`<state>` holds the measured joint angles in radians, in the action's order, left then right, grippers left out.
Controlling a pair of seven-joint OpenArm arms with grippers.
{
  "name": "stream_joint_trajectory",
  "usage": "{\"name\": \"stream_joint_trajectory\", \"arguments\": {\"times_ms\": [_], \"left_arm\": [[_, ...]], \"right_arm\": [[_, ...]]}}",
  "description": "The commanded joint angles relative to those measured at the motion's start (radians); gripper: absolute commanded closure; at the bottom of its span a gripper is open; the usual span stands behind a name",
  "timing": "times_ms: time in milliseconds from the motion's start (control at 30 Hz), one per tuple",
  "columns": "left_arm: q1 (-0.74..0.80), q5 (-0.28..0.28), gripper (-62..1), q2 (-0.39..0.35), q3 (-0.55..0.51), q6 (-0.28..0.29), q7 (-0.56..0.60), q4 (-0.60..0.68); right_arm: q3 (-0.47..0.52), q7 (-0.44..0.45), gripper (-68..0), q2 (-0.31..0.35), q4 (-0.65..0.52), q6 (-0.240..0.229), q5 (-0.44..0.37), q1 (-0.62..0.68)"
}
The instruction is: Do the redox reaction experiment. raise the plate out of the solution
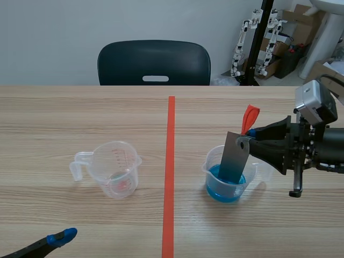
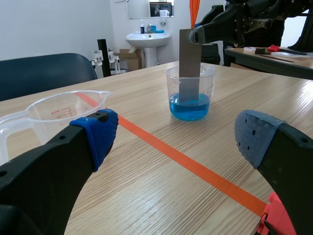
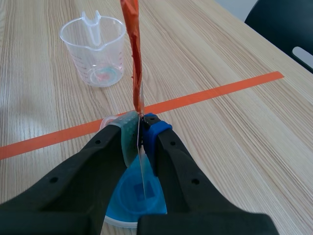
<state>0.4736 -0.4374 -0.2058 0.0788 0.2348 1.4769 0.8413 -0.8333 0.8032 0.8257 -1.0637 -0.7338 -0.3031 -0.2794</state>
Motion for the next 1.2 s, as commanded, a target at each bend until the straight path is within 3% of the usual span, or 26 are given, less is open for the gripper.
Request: {"name": "stream_joint_trajectory", "arguments": {"times_ms": [0,1167], "left_arm": [[0.008,0.007,-50.7,-0.011,-0.001,-0.004,0.016,0.003],[0.021,0.008,-50.7,-0.033,-0.001,-0.004,0.016,0.003]], "right_arm": [[0.003,0.005,-0.6,0.011,-0.002,-0.012,-0.017,-0.019],[0.003,0.003,-0.6,0.011,-0.002,-0.012,-0.017,-0.019]]}}
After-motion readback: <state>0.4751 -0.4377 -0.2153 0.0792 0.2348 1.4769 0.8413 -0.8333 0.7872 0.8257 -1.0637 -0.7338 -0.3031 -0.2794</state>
